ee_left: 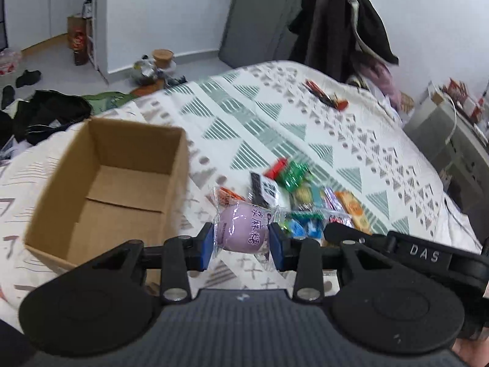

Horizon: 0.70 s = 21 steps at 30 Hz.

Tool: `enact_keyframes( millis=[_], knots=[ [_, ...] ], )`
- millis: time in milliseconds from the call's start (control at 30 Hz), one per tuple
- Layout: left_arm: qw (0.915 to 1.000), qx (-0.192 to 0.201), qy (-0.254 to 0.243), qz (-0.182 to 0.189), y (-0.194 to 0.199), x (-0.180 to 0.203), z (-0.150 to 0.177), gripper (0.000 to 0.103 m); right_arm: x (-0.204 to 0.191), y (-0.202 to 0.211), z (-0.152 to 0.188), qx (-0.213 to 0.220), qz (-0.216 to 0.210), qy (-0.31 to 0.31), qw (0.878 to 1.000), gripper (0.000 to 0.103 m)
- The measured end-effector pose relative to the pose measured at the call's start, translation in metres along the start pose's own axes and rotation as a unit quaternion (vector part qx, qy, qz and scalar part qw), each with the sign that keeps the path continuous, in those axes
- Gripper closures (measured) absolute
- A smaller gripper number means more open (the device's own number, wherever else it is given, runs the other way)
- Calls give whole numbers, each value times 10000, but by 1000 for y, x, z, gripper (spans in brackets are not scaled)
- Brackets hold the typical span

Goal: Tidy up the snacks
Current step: 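Carry both snacks over the cardboard box and open both tools to drop them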

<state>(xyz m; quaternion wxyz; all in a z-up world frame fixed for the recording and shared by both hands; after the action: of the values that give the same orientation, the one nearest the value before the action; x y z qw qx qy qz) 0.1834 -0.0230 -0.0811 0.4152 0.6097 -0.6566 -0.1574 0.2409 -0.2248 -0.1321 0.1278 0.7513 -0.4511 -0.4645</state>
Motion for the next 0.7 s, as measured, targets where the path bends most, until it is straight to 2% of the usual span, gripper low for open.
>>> enact_keyframes(
  millis=[300, 700],
  knots=[
    [9988, 345, 204, -284, 31, -36, -17, 66, -36, -24, 5, -68, -338, 201, 9992, 84],
    [9950, 453, 583, -673, 41, -91, -31, 66, -76, -58, 13, -262, -760, 455, 9957, 83]
  ],
)
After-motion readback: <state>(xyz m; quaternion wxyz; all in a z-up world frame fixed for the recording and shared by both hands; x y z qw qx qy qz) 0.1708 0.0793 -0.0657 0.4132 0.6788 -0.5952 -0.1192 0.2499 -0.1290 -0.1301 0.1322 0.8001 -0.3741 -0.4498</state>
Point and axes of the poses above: each gripper's, at about its wrist camera, not at the fingertips, and y roughly against the way its jaws point, x to its right, z to its underside, the point moved 2 cm from there along -y, roughly the way its jaws point, and after that the axes turned 9 degrees about z, right-handed, at the moved point
